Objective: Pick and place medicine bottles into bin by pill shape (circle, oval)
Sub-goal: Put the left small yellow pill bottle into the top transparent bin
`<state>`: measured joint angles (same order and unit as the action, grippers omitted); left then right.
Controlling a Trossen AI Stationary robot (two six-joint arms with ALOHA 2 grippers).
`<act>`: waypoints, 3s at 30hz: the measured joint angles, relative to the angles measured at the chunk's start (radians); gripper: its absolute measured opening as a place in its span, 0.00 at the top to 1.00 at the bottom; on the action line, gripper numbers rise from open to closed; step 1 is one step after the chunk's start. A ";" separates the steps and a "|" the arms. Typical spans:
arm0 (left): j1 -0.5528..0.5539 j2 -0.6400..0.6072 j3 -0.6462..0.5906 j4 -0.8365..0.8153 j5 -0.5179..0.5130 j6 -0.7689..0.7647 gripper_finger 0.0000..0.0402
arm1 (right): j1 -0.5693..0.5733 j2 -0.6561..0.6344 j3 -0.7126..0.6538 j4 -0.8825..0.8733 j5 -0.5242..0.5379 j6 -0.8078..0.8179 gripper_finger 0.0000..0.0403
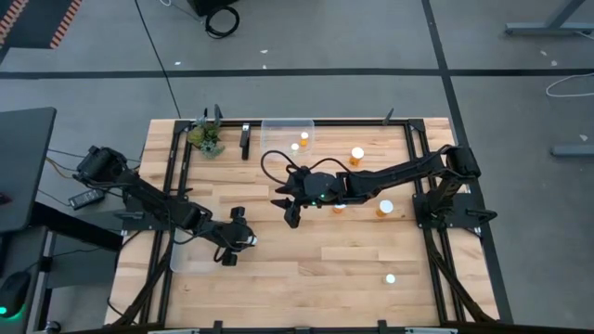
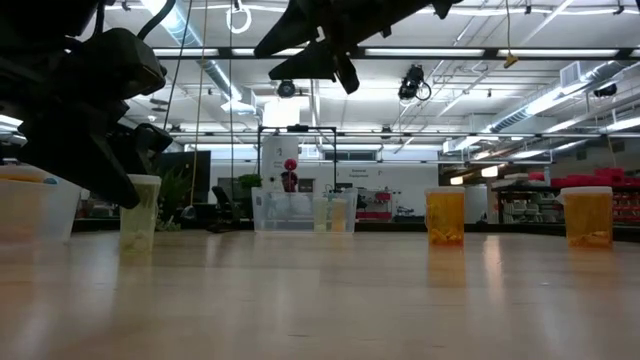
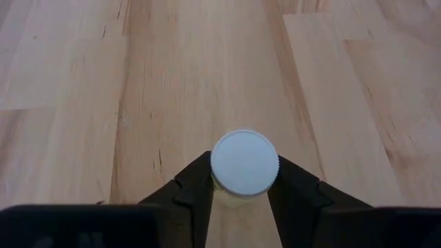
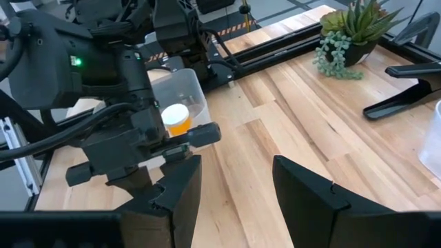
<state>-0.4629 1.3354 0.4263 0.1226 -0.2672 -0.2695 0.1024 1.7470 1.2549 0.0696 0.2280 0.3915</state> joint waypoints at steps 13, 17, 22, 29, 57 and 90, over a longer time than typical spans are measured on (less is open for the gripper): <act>0.000 0.000 0.000 0.000 0.002 -0.001 0.68 | 0.001 0.000 0.000 -0.003 0.006 -0.009 0.54; 0.000 0.000 0.000 0.000 0.003 -0.001 0.69 | 0.001 0.000 0.000 -0.011 0.006 -0.010 0.54; 0.000 0.000 0.000 0.000 0.003 -0.001 0.68 | 0.001 0.000 0.000 -0.011 0.006 -0.019 0.54; 0.000 0.000 0.000 0.000 0.003 -0.007 0.69 | 0.001 0.000 0.000 -0.020 0.005 -0.026 0.54; 0.250 0.000 0.146 -0.023 -0.019 -0.077 0.69 | -0.102 -0.482 -0.597 0.132 -0.072 -0.397 0.54; 1.019 0.382 0.648 -0.168 0.163 0.216 0.69 | 0.071 -0.700 -0.968 0.272 -0.125 -0.260 0.54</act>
<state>0.5562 1.7172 1.0744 -0.0452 -0.1047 -0.0540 0.1730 1.0466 0.2865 0.3411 0.1029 0.1315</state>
